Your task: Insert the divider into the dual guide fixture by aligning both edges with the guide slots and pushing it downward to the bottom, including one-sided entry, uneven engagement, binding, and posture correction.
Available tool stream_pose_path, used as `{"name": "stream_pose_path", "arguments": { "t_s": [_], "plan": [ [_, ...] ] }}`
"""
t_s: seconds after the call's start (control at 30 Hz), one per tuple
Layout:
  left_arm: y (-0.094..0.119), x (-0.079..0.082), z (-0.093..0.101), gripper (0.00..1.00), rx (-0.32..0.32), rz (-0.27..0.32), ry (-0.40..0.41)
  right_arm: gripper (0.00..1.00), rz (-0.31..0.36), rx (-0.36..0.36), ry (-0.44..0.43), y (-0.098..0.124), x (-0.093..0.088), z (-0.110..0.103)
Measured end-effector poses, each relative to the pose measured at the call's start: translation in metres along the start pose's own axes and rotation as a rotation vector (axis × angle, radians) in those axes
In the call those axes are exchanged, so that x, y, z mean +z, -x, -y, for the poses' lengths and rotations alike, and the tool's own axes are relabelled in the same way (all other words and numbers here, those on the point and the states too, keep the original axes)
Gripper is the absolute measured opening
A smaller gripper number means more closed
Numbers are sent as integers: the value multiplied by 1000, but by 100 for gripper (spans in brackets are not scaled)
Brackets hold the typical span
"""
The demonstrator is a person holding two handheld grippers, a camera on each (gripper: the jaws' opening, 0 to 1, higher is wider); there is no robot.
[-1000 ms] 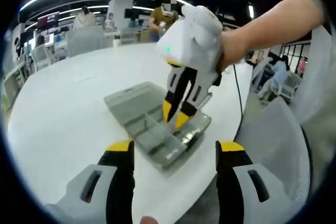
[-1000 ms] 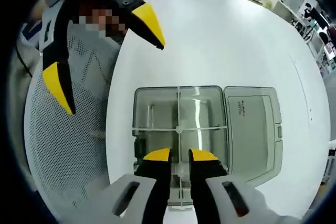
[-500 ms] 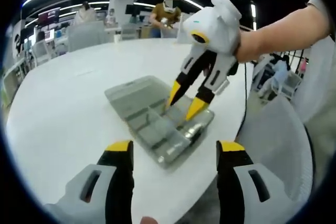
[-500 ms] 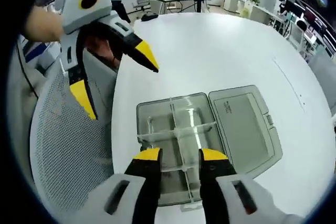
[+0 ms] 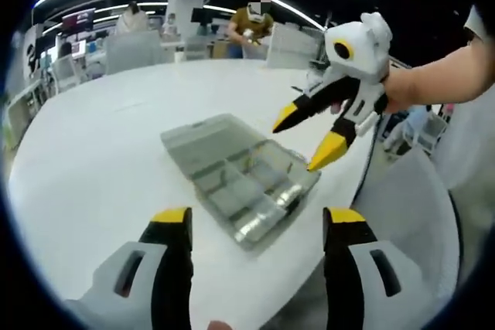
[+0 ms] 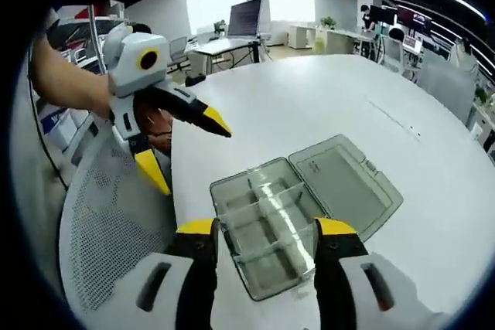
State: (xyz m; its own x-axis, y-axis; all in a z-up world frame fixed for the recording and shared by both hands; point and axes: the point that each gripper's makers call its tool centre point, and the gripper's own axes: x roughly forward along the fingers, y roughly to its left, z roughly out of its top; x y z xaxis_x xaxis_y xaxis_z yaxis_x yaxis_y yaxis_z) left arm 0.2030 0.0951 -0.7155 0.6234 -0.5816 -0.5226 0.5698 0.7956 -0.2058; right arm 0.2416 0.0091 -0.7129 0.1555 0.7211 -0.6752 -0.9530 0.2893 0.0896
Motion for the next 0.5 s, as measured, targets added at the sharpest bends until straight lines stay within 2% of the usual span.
{"name": "stream_pose_path", "arguments": {
  "t_s": [0.13,0.27,0.5],
  "plan": [
    [3,6,0,72,8,25,27,53,76,-42,-73,18,2,2],
    [3,7,-1,75,20,27,40,58,122,-93,-150,33,-4,3],
    [5,4,0,78,36,36,67,66,143,-138,-230,45,-22,-1]
  ]
}}
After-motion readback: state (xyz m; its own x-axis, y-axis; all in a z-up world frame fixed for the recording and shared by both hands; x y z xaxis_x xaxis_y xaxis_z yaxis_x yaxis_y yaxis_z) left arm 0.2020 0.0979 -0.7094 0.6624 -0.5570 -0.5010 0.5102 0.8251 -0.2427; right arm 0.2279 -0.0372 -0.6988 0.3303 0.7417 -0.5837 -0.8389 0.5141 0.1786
